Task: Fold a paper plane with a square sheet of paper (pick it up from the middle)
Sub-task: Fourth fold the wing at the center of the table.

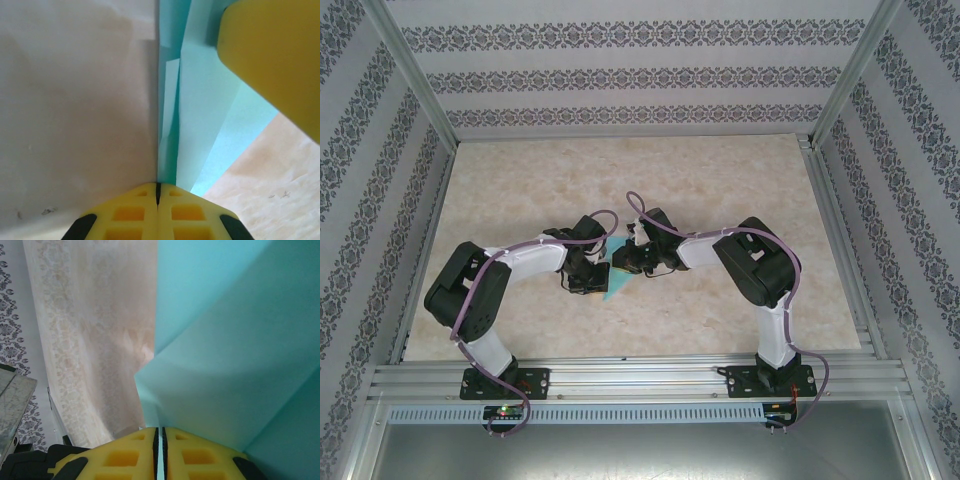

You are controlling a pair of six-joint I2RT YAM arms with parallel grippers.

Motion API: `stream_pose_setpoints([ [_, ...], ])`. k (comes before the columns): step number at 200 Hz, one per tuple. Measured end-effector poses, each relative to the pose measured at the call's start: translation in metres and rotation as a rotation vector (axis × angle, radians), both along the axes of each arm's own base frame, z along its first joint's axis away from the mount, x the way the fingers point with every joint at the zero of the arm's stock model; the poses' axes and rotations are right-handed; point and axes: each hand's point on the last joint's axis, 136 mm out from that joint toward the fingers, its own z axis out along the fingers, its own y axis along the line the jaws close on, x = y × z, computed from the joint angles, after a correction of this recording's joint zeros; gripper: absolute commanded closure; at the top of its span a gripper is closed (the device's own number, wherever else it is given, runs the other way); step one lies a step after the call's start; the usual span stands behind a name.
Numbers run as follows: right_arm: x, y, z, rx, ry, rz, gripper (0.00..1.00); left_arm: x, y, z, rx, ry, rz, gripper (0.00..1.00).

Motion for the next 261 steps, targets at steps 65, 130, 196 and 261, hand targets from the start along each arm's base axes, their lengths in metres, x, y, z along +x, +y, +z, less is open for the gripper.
stream_pose_setpoints([
  [65, 0.0, 0.0, 0.0, 0.0, 0.0, 0.001, 0.85, -0.009, 0.006, 0.003, -0.001, -0.03, 0.028, 0.79],
  [130, 0.0, 0.0, 0.0, 0.001, 0.001, 0.001, 0.85, -0.007, -0.003, 0.015, -0.064, -0.059, 0.042, 0.62],
  [196, 0.0, 0.001, 0.0, 0.005, 0.001, 0.003, 0.85, -0.004, -0.004, 0.005, -0.038, -0.02, 0.034, 0.66],
  [261, 0.001, 0.002, 0.0, 0.012, 0.0, 0.0, 0.85, -0.005, 0.002, 0.001, 0.018, 0.001, 0.018, 0.79],
])
